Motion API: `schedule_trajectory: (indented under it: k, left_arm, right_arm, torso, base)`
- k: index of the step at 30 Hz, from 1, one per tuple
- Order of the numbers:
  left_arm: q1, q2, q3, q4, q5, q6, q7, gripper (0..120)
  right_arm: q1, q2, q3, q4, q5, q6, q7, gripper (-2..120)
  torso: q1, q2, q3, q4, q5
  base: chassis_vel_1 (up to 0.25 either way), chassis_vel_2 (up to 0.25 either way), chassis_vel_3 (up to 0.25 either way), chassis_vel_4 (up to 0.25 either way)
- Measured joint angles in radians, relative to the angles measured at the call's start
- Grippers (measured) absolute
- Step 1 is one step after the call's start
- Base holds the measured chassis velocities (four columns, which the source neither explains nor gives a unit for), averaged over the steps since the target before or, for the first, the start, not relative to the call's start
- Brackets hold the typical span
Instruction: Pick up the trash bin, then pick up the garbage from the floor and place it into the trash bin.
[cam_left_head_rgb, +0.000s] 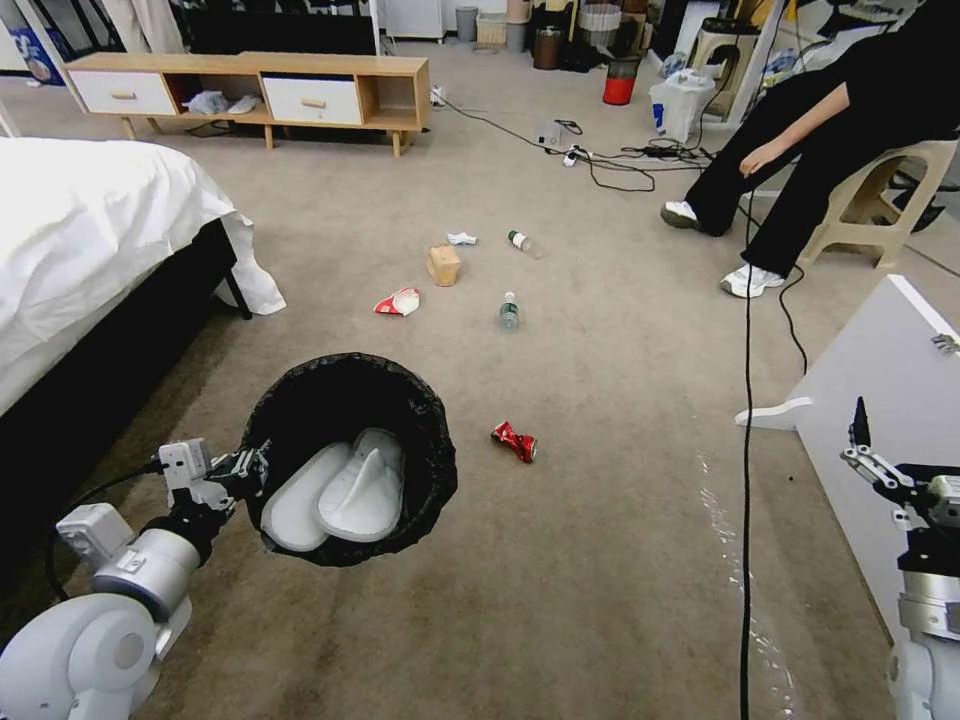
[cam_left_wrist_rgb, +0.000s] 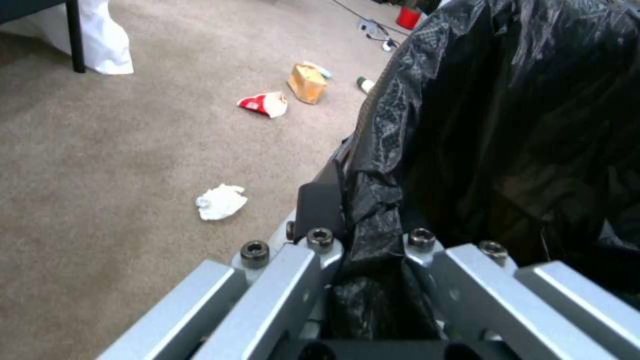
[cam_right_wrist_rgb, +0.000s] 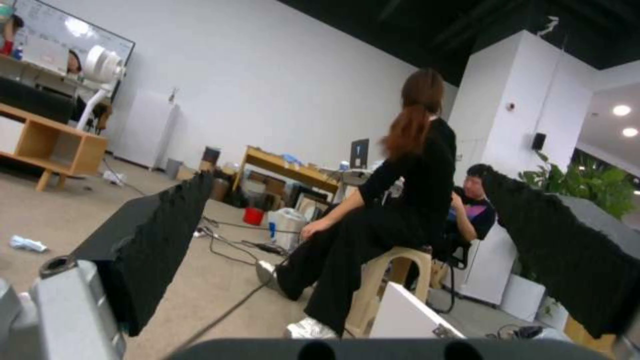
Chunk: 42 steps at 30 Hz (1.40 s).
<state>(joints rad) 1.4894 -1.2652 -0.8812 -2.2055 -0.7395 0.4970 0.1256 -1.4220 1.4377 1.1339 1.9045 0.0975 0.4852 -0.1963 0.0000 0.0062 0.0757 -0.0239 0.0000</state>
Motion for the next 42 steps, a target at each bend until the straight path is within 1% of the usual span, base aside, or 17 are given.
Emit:
schedule_trajectory:
  k: [42]
  left_arm:
    - [0.0,-0.008,-0.002,0.006,0.0,-0.005,0.002,4]
  right_arm:
    - [0.007,0.008,-0.01,0.0,0.002,0.003,-0.011,100]
  torso:
    - [0.0,0.0,0.0,0.0,0.0]
  base:
    - [-0.074,0.075,0.075,-0.077]
